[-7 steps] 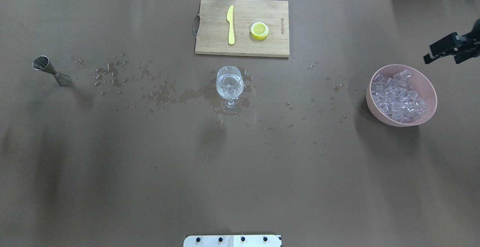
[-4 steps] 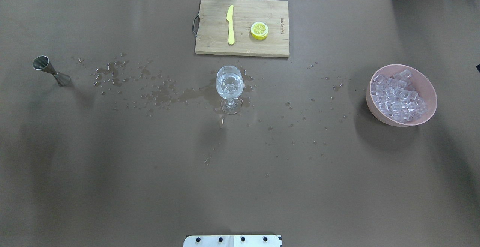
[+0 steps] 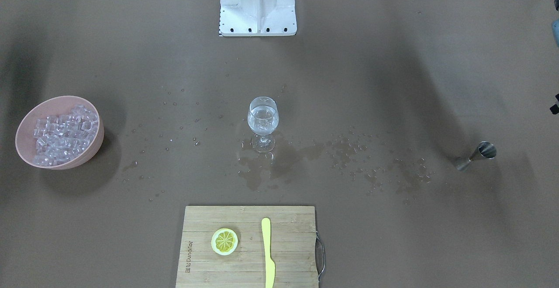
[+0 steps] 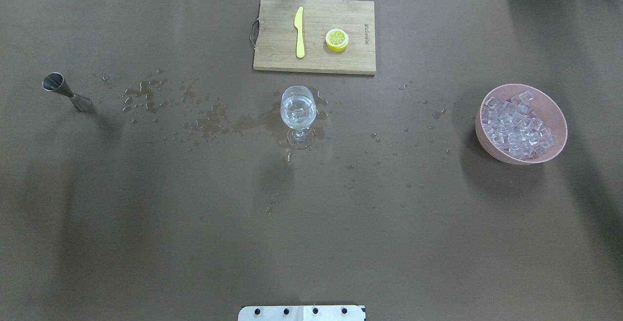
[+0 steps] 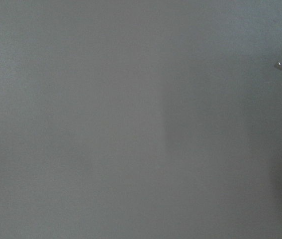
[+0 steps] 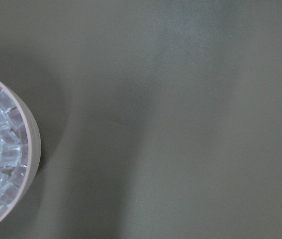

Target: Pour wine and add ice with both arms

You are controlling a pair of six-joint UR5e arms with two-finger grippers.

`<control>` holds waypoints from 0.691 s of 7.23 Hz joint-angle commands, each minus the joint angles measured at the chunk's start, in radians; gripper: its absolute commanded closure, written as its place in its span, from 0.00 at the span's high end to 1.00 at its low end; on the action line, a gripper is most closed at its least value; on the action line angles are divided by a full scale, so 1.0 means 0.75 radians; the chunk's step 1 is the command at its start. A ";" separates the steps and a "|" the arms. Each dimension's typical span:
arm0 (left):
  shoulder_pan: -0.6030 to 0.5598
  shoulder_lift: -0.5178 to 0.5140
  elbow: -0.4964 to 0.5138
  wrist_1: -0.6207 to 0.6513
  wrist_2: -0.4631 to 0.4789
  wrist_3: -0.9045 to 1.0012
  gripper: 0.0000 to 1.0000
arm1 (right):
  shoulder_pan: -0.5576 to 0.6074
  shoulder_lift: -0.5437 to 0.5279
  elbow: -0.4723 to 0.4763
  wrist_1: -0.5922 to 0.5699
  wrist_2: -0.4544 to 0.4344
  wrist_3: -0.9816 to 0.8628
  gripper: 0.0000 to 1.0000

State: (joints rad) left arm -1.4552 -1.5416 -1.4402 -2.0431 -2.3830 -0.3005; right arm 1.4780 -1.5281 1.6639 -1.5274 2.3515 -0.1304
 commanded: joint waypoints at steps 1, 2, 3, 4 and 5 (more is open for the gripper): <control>-0.007 0.000 -0.220 0.304 -0.009 0.065 0.98 | 0.015 0.017 0.003 -0.009 -0.002 -0.002 1.00; -0.027 0.018 -0.221 0.327 -0.009 0.223 0.98 | 0.025 0.015 -0.003 -0.011 -0.004 -0.004 1.00; -0.046 0.022 -0.223 0.434 -0.011 0.362 0.98 | 0.026 0.007 -0.016 -0.013 -0.004 -0.004 1.00; -0.074 0.033 -0.225 0.498 -0.011 0.414 0.98 | 0.026 0.006 -0.014 -0.017 -0.002 -0.006 1.00; -0.080 0.055 -0.207 0.499 -0.005 0.413 0.98 | 0.028 0.002 -0.014 -0.017 -0.004 -0.008 1.00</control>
State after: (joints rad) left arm -1.5020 -1.5173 -1.6038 -1.6984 -2.3903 -0.0228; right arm 1.4970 -1.5231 1.6546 -1.5387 2.3493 -0.1347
